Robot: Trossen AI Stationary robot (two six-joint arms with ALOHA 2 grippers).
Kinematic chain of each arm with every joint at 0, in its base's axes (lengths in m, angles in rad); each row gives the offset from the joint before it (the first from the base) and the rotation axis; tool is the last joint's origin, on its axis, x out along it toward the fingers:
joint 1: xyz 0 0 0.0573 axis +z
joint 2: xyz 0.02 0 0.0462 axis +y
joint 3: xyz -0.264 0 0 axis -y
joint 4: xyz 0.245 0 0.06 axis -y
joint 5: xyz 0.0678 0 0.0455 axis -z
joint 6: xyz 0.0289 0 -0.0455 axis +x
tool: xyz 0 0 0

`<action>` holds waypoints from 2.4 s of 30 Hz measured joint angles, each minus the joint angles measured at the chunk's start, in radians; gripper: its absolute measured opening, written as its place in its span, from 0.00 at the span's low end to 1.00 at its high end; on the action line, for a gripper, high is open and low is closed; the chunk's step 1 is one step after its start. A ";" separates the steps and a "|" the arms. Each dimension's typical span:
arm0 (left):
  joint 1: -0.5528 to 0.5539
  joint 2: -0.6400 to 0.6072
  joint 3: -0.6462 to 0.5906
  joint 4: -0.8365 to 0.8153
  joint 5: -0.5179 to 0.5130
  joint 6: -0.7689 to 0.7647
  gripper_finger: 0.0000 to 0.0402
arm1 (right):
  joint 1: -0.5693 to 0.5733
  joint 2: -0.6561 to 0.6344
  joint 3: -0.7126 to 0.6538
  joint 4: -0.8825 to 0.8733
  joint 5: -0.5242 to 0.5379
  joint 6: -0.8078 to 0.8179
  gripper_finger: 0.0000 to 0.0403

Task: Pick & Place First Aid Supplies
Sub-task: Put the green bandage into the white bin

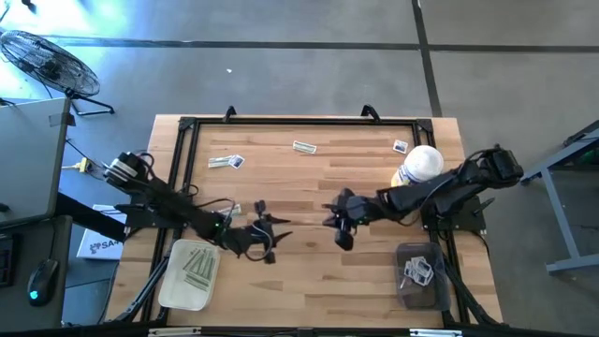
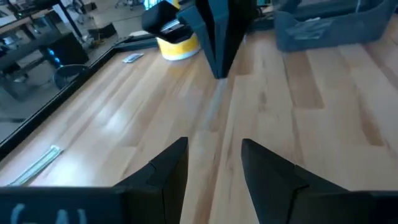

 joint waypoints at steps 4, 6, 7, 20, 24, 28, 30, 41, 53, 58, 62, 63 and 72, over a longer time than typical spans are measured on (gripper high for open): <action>0.037 0.044 0.065 0.000 0.114 -0.027 0.37 | 0.037 0.013 0.002 0.055 -0.041 -0.006 0.00; 0.062 0.067 0.091 0.006 0.210 -0.055 0.37 | 0.049 0.029 0.002 0.095 -0.050 -0.007 0.00; 0.072 0.078 0.100 0.002 0.254 -0.063 0.37 | 0.056 0.031 0.002 0.113 -0.053 -0.007 0.00; 0.103 0.184 0.173 0.005 0.320 -0.068 0.37 | 0.074 0.040 0.002 0.220 -0.133 -0.026 0.00; 0.102 0.184 0.173 -0.001 0.288 -0.064 0.37 | 0.074 0.040 0.002 0.209 -0.144 -0.004 0.00; 0.088 0.184 0.173 0.012 0.313 0.023 0.37 | 0.074 0.040 0.002 0.164 -0.143 0.025 0.00; 0.064 0.184 0.173 0.011 0.315 0.102 0.37 | 0.074 0.040 0.002 0.148 -0.142 0.026 0.00; 0.084 0.184 0.173 0.033 0.294 0.069 0.37 | 0.074 0.039 0.002 0.231 -0.181 0.009 0.00; 0.102 0.184 0.173 0.031 0.399 0.048 0.24 | 0.074 0.039 0.002 0.265 -0.143 -0.008 0.00; 0.102 0.184 0.173 0.029 0.398 0.042 0.02 | 0.075 0.039 0.002 0.265 -0.103 -0.008 0.00; 0.100 0.174 0.173 -0.029 0.362 0.028 0.03 | 0.075 0.036 0.002 0.282 -0.085 -0.014 0.02; 0.095 0.163 0.171 -0.068 0.345 0.022 0.02 | 0.075 0.030 0.002 0.298 -0.097 -0.028 0.03; -0.044 -0.091 0.171 -0.592 0.142 -0.212 0.01 | 0.101 -0.031 0.002 0.407 -0.091 -0.131 0.24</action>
